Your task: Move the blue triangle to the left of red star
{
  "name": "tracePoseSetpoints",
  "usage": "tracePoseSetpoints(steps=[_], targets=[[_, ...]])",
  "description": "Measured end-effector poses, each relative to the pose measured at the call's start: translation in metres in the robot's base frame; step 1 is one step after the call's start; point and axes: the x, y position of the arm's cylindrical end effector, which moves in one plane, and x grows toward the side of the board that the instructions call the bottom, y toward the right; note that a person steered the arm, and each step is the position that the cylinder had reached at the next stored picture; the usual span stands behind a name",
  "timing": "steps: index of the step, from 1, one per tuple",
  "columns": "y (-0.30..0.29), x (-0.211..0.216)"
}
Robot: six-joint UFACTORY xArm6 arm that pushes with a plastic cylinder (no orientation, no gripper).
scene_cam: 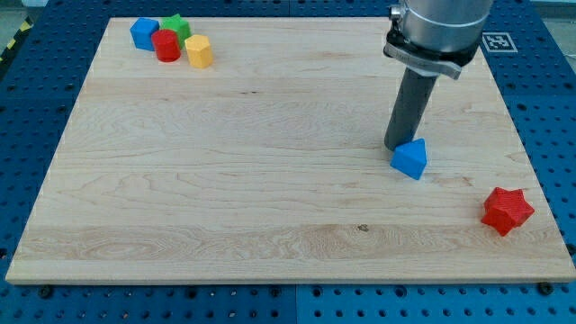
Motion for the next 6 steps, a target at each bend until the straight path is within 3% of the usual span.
tracePoseSetpoints(steps=[3, 5, 6], targets=[[0.024, 0.067], [0.035, 0.078], [0.013, 0.063]])
